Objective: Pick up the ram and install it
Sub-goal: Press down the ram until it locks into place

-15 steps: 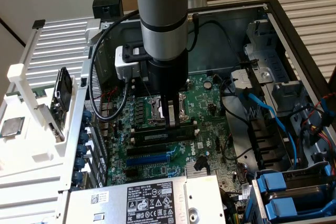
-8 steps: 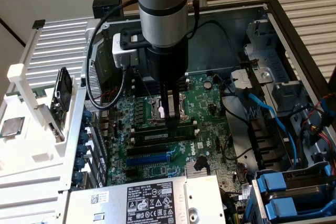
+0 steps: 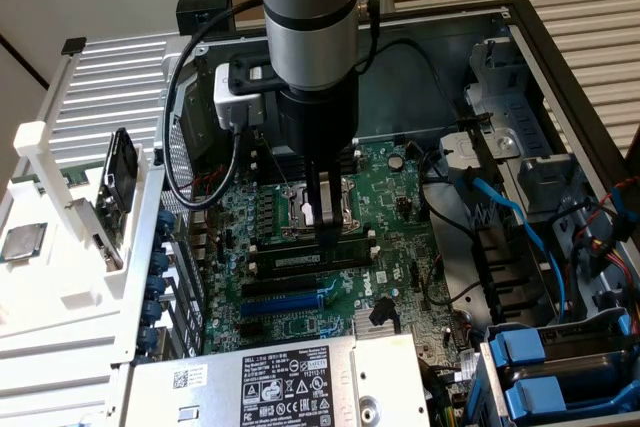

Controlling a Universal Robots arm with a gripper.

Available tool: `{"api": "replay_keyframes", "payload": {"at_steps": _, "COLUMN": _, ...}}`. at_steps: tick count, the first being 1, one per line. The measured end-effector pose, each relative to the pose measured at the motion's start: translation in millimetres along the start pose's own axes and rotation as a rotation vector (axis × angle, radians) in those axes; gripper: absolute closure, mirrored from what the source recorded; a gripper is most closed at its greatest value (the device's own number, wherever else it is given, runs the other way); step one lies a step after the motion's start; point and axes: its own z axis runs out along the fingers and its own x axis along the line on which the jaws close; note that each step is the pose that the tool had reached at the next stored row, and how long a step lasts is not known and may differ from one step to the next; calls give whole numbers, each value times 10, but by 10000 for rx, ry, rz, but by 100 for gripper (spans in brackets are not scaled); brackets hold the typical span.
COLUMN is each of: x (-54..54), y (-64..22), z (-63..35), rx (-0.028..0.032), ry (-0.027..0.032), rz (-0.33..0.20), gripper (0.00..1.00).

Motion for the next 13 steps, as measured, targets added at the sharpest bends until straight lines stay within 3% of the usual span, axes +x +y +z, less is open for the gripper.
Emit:
{"api": "replay_keyframes", "payload": {"at_steps": 3, "x": 0, "y": 0, "z": 0, "rx": 0, "ry": 0, "rz": 0, "gripper": 82}}
{"api": "replay_keyframes", "payload": {"at_steps": 4, "x": 0, "y": 0, "z": 0, "rx": 0, "ry": 0, "rz": 0, "gripper": 89}}
{"api": "replay_keyframes", "payload": {"at_steps": 13, "x": 0, "y": 0, "z": 0, "rx": 0, "ry": 0, "rz": 0, "gripper": 89}}
